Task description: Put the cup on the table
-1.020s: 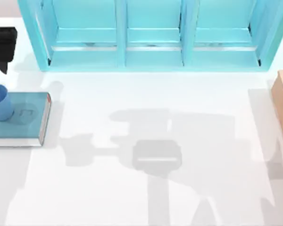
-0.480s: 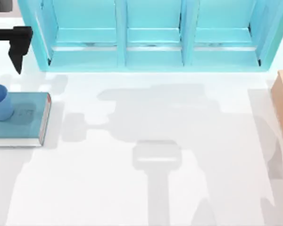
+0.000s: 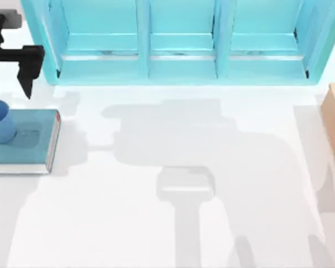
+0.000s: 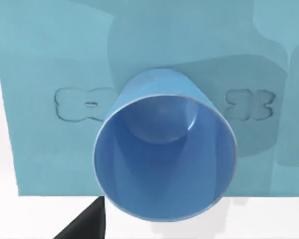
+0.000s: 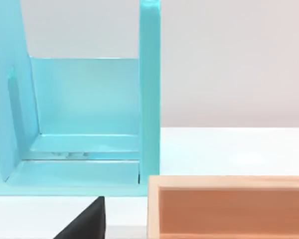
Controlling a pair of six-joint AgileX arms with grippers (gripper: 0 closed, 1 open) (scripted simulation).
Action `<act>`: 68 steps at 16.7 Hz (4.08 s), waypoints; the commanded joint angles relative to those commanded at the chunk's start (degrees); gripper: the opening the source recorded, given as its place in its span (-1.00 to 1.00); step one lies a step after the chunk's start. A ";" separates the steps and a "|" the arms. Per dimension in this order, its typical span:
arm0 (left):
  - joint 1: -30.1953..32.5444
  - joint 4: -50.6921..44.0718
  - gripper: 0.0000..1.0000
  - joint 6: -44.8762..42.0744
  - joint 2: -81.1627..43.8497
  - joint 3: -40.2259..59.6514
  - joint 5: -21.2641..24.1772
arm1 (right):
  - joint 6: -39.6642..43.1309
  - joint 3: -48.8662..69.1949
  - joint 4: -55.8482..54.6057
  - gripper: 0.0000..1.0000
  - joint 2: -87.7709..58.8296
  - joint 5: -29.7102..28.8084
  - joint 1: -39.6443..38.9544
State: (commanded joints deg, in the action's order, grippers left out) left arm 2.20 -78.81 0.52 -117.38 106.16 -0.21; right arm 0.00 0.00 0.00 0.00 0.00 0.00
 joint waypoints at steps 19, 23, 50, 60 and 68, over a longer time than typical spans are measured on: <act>-0.09 15.70 -0.21 -0.08 -0.75 -14.87 0.00 | 0.00 0.00 0.00 1.00 0.00 0.00 0.00; -0.09 15.70 -0.81 -0.08 -0.75 -14.87 0.00 | 0.00 0.00 0.00 1.00 0.00 0.00 0.00; 5.49 3.85 -1.00 5.68 1.07 -5.44 -0.48 | 0.00 0.00 0.00 1.00 0.00 0.00 0.00; 19.94 1.27 -1.00 20.13 3.28 -5.23 -1.71 | 0.00 0.00 0.00 1.00 0.00 0.00 0.00; 18.72 10.74 -1.00 19.15 2.69 -13.97 -1.63 | 0.00 0.00 0.00 1.00 0.00 0.00 0.00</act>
State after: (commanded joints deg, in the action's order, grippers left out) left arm 20.92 -68.07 19.67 -114.69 92.19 -1.84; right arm 0.00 0.00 0.00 0.00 0.00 0.00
